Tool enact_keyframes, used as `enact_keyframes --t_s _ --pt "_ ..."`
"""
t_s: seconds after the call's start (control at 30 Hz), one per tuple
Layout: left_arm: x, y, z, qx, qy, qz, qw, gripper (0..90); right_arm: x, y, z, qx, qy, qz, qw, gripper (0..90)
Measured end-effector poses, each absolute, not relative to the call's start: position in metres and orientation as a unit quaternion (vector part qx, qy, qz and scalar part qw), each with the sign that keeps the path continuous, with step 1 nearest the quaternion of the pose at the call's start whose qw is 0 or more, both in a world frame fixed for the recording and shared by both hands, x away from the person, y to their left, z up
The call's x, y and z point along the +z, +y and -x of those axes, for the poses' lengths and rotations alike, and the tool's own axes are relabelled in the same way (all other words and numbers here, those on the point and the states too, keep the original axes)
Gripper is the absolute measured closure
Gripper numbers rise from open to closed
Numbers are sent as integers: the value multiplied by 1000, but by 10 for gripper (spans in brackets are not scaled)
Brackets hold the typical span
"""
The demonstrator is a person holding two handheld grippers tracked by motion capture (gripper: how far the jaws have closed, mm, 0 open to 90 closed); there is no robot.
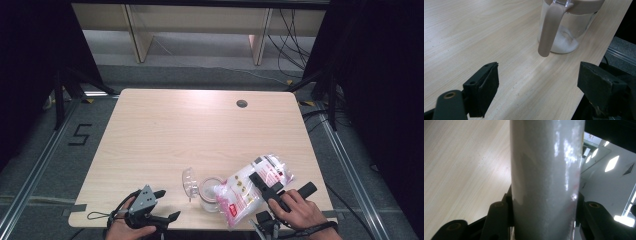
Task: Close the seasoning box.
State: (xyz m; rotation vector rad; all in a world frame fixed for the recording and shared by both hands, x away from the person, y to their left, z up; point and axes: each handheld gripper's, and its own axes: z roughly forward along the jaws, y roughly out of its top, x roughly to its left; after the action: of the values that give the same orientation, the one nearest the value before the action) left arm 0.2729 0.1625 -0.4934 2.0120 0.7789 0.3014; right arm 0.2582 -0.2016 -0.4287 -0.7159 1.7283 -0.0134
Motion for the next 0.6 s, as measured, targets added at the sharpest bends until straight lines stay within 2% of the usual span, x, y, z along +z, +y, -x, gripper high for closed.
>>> enact_keyframes --t_s 0.6 --pt "-494 163 -273 122 317 -819 463 171 -429 -201 -259 -7 743 312 593 582"
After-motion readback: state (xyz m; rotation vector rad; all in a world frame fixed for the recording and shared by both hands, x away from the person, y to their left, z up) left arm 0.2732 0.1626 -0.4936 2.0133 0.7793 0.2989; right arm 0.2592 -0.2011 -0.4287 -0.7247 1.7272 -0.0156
